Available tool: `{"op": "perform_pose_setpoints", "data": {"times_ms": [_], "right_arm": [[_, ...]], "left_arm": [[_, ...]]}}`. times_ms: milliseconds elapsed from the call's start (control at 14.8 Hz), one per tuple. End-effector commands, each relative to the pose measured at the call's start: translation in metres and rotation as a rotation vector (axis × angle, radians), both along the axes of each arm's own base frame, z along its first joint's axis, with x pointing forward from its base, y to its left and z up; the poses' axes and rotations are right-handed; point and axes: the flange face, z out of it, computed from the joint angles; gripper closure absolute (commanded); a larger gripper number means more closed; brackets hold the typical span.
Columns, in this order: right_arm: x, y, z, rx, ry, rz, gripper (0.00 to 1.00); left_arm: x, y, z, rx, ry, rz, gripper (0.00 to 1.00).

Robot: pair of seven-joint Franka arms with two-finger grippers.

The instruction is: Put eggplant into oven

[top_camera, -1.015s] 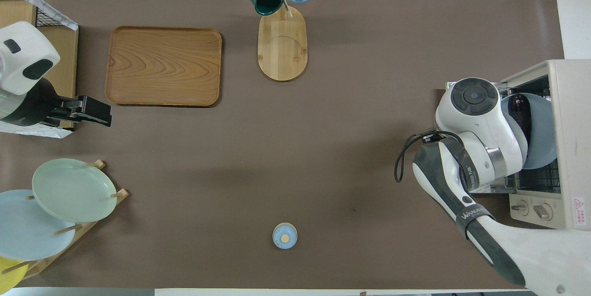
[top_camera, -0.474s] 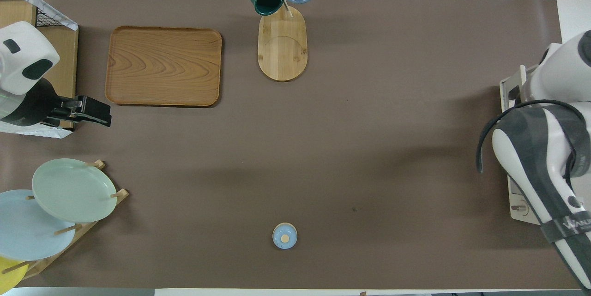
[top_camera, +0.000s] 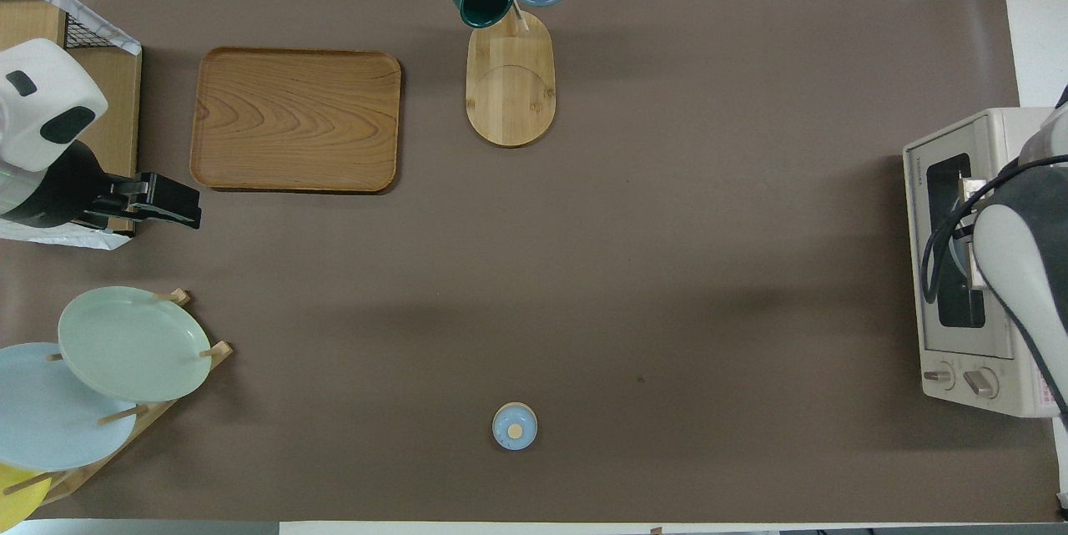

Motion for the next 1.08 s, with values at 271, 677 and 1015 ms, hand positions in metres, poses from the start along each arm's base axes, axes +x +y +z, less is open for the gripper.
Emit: {"op": "perform_pose_setpoints", "data": {"times_ms": [271,677,1015], "right_arm": [[0.01,0.028,0.049,0.095,-0.068,-0.076,0.0],[-0.009,0.047,0.052,0.08,-0.05,-0.101,0.0],[-0.016,0.034,0.056,0.083,-0.06,-0.117,0.0]], "left_arm": [[-0.003,0.002,0.003,0.013,-0.003,0.005,0.0],[-0.003,0.002,0.003,0.013,-0.003,0.005,0.0],[-0.003,0.002,0.004,0.013,-0.004,0.005,0.0]]}}
